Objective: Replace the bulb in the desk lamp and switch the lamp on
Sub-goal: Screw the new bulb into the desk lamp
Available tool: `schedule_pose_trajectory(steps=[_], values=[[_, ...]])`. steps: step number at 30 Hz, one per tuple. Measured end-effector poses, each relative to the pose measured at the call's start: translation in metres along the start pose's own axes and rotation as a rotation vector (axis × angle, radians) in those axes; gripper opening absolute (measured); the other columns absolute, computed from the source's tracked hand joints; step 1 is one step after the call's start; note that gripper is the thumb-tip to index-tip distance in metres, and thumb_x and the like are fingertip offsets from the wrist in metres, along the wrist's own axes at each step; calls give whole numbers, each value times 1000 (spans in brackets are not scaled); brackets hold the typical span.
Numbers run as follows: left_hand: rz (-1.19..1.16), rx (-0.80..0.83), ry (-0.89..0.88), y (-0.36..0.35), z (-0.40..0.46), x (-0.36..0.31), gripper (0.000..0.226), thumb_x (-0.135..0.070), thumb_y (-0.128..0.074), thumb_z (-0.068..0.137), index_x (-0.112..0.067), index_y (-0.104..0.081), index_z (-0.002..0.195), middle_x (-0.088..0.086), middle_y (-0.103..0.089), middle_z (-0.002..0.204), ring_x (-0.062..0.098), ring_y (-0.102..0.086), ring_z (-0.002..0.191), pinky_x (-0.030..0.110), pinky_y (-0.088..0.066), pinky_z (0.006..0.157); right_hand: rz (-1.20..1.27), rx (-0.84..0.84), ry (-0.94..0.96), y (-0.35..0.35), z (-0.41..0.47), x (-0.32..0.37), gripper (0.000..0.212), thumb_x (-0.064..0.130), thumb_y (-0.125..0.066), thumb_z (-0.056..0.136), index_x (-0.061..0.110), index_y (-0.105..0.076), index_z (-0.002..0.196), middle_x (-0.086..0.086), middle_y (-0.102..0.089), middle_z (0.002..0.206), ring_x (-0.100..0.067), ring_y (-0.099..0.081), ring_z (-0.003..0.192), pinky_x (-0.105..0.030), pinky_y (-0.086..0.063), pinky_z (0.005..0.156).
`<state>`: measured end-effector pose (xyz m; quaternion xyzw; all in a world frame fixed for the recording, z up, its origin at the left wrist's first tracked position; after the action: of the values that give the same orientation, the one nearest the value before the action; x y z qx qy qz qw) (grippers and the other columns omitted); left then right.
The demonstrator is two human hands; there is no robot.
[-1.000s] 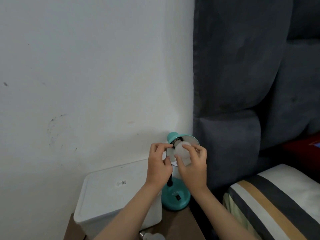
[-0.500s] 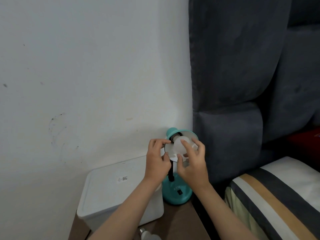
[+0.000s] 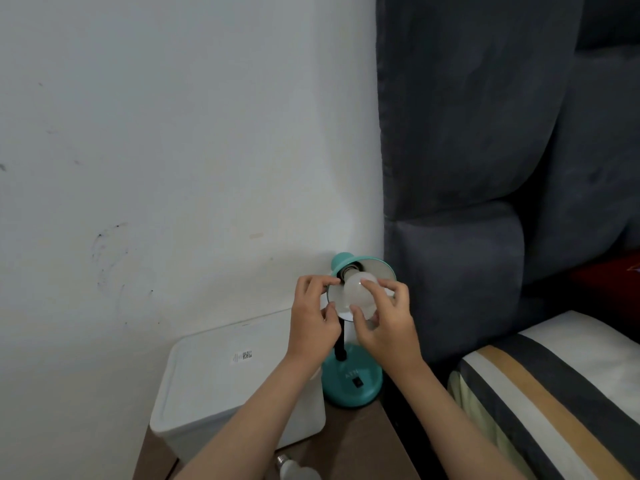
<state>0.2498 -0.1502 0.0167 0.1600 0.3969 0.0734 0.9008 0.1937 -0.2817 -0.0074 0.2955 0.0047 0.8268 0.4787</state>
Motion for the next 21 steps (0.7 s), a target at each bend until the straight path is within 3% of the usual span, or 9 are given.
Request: schedule_pose_trajectory(steps=[2,4,9,15,19,21], values=[[-4,6,-8,-1,0,-1,48,15,-51,78,-28,-54,100,-19,-40,105,-7,-48,102,10,-50,70,-14,-30,-49,3,2,-4,47,22,-76,77,11,-54,116,-12,-48,106,-13,-55,59,-20,-51,48],[-3,16,-21,-3,-1,-3,47,15,-51,77,-26,-55,100,-19,-40,105,-7,-48,102,8,-49,69,-28,-55,-64,6,3,-5,46,24,-75,78,9,-55,116,-15,-45,113,-13,-56,64,-18,-50,50],[19,6,-3,-1,-1,0,46,14,-51,78,-26,-54,102,-21,-39,106,-9,-47,102,10,-50,71,-13,41,62,-6,-3,3,48,11,-70,79,20,-52,122,-11,-37,128,-11,-54,71,-19,-52,61],[36,14,-18,-3,0,-2,48,14,-51,78,-27,-54,102,-23,-38,105,-11,-46,102,19,-54,73,-60,27,-15,-2,3,-3,45,22,-75,77,16,-52,115,-11,-43,108,-14,-53,66,-28,-53,44],[38,7,-15,-3,-2,-2,48,14,-51,78,-28,-54,101,-23,-38,105,-10,-46,103,17,-54,72,-40,31,-13,-5,0,-3,48,21,-73,77,14,-50,119,-12,-40,123,-14,-55,85,-23,-56,59],[30,4,-15,-2,-2,-2,49,14,-51,78,-30,-52,100,-22,-38,105,-9,-47,103,14,-53,72,-45,64,14,-9,-2,-2,53,18,-72,78,20,-48,124,-10,-41,126,-15,-55,90,-24,-56,59]])
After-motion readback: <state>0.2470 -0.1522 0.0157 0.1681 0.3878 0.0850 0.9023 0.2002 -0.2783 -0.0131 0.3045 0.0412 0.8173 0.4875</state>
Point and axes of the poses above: each hand's wrist, its own z-axis towards the middle knuckle, its own y-axis out of the back of the hand, x = y × z, the point moved 9 cm from there along z, towards the middle knuckle
